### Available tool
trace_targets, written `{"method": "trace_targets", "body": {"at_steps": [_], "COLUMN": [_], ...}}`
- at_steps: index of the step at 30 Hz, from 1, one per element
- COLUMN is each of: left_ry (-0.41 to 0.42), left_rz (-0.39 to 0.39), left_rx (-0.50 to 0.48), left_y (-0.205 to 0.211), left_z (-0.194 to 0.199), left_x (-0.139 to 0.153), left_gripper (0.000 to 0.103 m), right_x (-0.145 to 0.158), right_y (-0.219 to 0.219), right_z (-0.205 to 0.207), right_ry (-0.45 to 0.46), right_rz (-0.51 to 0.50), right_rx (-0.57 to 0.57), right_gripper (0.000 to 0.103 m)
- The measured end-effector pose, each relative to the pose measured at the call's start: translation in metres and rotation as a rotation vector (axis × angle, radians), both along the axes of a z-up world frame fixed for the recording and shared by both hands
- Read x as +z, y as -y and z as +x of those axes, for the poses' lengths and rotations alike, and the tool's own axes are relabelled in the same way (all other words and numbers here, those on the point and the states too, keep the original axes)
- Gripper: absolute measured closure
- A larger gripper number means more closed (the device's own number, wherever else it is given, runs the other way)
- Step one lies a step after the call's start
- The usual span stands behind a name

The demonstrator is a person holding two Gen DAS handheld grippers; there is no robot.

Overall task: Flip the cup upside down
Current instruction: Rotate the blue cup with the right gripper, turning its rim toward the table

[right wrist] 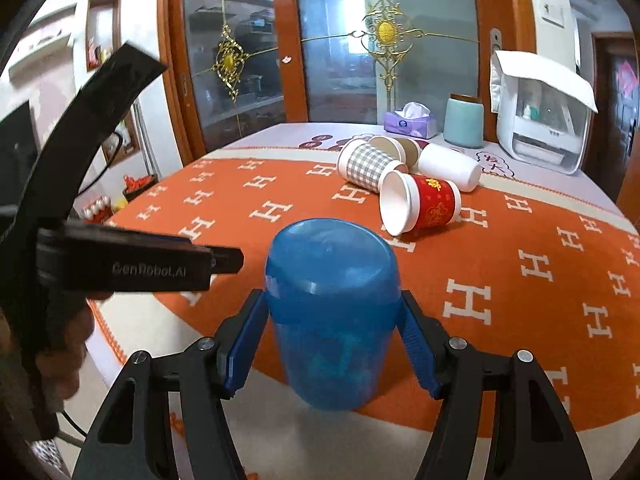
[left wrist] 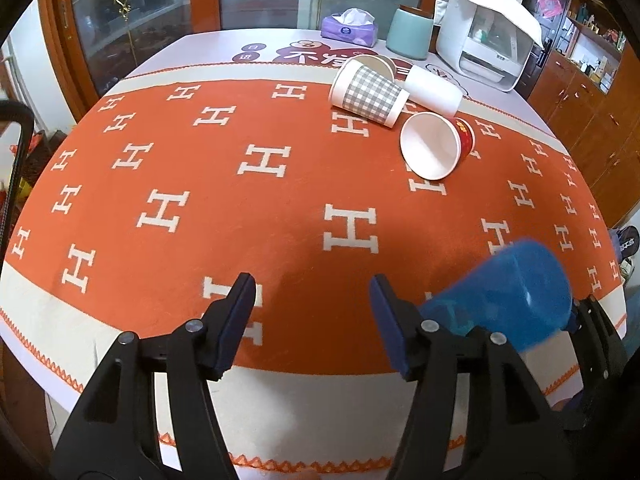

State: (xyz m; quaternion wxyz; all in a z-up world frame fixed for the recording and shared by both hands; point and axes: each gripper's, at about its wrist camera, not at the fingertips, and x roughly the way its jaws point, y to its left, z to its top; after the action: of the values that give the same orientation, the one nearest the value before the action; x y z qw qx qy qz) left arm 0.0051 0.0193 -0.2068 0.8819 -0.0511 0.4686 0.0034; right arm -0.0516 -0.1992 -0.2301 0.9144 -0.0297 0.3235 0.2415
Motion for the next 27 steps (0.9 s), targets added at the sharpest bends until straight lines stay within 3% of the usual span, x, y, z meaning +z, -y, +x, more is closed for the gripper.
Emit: {"method": "trace_targets", "body": {"at_steps": [15, 27], "left_ry": [0.006, -0.043], "left_rz": [0.032, 0.034], "left_rx": [0.005, -0.026], "left_y": [0.001, 0.006], "left_z": [-0.017, -0.038], "left_x": [0.000, 0.029], "left_gripper": [0.042, 0.042], "right_x": [0.006, 0.050], "right_y": [0.014, 0.049], "right_z": [-0.018, -0.031], "right_ry": [-0.021, -0.159], "right_rz": [0.073, 0.178], "right_rx": [-0.053, -0.143], "right_gripper": [0.028, 0.028]}}
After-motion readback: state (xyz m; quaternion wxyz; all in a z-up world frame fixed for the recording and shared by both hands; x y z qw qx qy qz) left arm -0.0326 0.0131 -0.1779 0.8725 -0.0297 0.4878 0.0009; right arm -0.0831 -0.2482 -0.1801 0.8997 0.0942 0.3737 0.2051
